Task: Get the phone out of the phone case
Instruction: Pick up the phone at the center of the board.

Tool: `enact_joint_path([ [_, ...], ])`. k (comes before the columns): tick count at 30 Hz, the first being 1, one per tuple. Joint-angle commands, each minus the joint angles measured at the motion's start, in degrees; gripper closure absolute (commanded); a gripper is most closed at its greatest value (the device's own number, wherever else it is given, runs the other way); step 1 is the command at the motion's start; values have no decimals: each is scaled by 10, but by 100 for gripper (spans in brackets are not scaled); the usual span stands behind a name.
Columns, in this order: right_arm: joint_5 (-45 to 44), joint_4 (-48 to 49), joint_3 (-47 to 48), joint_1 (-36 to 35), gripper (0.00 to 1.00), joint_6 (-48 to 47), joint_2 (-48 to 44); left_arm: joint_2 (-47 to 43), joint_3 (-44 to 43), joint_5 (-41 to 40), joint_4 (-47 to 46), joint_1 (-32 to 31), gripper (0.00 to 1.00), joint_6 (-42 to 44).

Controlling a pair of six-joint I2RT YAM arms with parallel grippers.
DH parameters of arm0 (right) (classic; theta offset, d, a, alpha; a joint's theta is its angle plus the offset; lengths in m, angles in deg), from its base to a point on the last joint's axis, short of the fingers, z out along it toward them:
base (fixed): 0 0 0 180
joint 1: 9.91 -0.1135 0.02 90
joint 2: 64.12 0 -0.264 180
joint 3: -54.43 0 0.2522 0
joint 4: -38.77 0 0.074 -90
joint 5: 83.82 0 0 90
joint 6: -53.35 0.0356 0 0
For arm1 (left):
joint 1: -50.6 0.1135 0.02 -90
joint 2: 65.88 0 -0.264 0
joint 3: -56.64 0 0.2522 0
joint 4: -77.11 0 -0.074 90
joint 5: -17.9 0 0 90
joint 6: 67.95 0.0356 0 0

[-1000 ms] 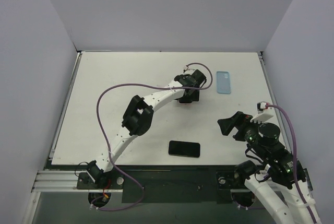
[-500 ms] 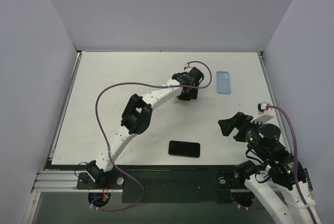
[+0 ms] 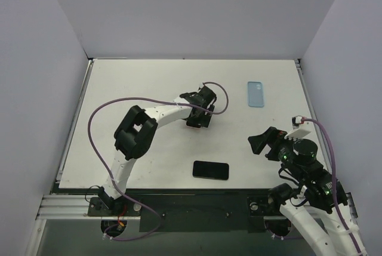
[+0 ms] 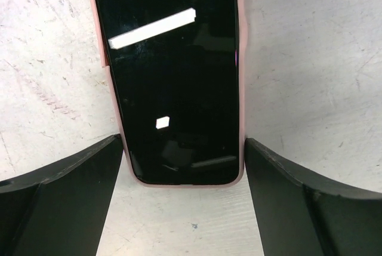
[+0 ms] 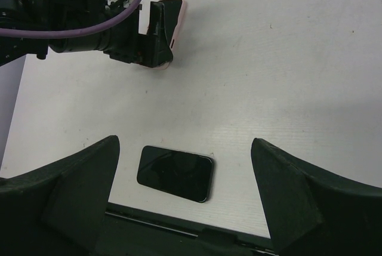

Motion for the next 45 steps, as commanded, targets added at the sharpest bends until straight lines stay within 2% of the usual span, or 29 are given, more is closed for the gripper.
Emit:
enact_joint_path([
  [1,0,26,-3,4,14,-1,15,2,-31,1,31,9,7,34],
  [8,-6,23,-6,4,14,3,1,48,-115,25,47,42,6,41],
  [18,-9,21,3,4,14,0,9,115,-206,112,80,63,5,61],
  [22,-10,20,3,4,14,6,7,119,-194,120,78,65,6,62],
  [24,-10,19,2,4,14,8,5,113,-177,124,68,65,10,62],
  [26,-10,17,3,4,14,10,7,111,-165,125,63,65,19,61],
  [28,-11,13,4,5,14,13,15,105,-156,131,62,65,38,62],
  [29,-11,9,5,4,14,16,19,96,-143,132,60,64,52,60],
  [32,-10,1,7,4,14,25,51,40,-98,138,33,65,77,56],
  [33,-8,0,7,4,14,28,60,24,-70,138,18,65,93,57],
  [34,-3,2,6,4,14,30,72,-3,-55,136,11,65,100,55],
  [41,-7,21,-9,7,14,80,142,-180,102,136,-61,69,100,23],
  [43,-7,32,-15,7,7,102,169,-242,167,158,-101,71,100,11],
  [44,-7,37,-18,10,0,117,178,-283,211,164,-126,72,100,3],
  [45,5,43,-19,13,0,122,195,-302,235,173,-137,72,100,-2],
])
